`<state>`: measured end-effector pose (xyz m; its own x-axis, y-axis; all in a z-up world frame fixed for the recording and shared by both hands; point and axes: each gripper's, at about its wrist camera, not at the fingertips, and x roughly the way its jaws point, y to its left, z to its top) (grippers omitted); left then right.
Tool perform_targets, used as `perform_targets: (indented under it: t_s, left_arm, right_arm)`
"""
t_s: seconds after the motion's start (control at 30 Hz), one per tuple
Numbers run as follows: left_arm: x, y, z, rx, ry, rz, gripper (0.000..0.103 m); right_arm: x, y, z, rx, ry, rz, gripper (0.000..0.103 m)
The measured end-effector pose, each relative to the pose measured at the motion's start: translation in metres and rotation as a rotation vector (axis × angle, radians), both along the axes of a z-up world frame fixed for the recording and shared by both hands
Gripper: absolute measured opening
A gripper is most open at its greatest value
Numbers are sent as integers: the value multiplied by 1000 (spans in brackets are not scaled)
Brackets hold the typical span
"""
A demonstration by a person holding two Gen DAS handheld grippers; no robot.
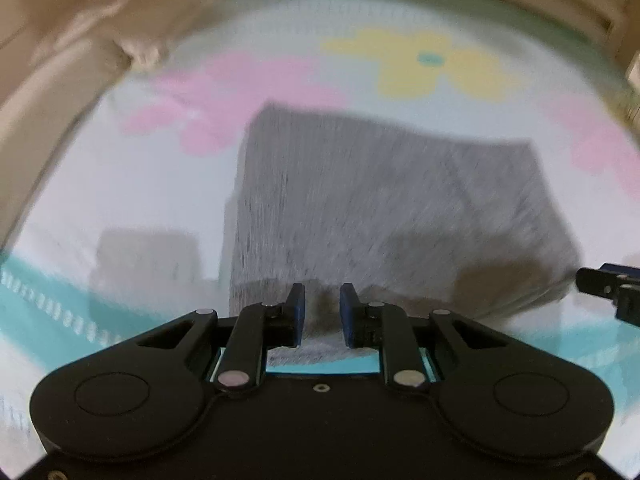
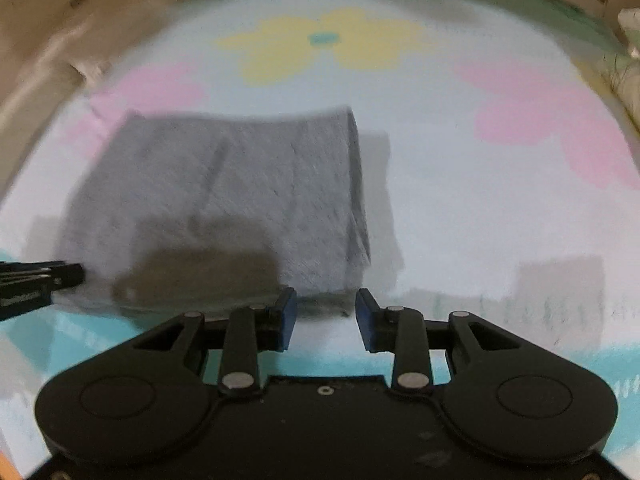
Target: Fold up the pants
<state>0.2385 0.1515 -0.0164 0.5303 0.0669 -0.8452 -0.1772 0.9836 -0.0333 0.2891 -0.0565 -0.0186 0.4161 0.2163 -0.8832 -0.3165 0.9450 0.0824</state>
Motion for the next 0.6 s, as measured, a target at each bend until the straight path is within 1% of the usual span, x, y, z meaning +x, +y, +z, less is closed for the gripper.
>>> perform_targets:
  t_s: [0.07,0.13,0.2,0.27,0.3,0.33,0.37,0.43,0.53,0.57,0.6]
  left_arm:
    - [-10,-4,18,-19,-48,14,28]
    - [-19,-9,33,-42,-85,18,29]
    - [-32,-15,45,-38,-124,23,29]
    - [-45,-20,52,-15,-158,21,36]
    - [-49,-23,52,-2,-169,16,45]
    - [-56,-24,55,10,-181,13,50]
    - [-63,-25,57,22,-191,11,51]
    - [-70,-24,58,31,-206,15,51]
    - [-80,-23,60,29,-214,21,51]
    - [-82,-22,59,26,-213,20,51]
    - [-84,-23,59,22,-212,20,51]
  right_arm:
    - [-16,1,22,40,-57,2,35]
    - [-28,4,39,73,-91,4,35]
    - [-42,7,51,105,-117,7,35]
    - [-60,10,60,114,-142,7,35]
    - [-66,14,63,109,-149,8,35]
    - [-73,15,66,103,-152,10,35]
    - [-76,17,65,100,-152,10,35]
    - [-94,9,74,100,-146,5,35]
    - [-105,4,76,104,-128,-19,35]
    - [-103,5,68,100,-123,-25,35]
    - [-108,3,69,91,-120,-32,35]
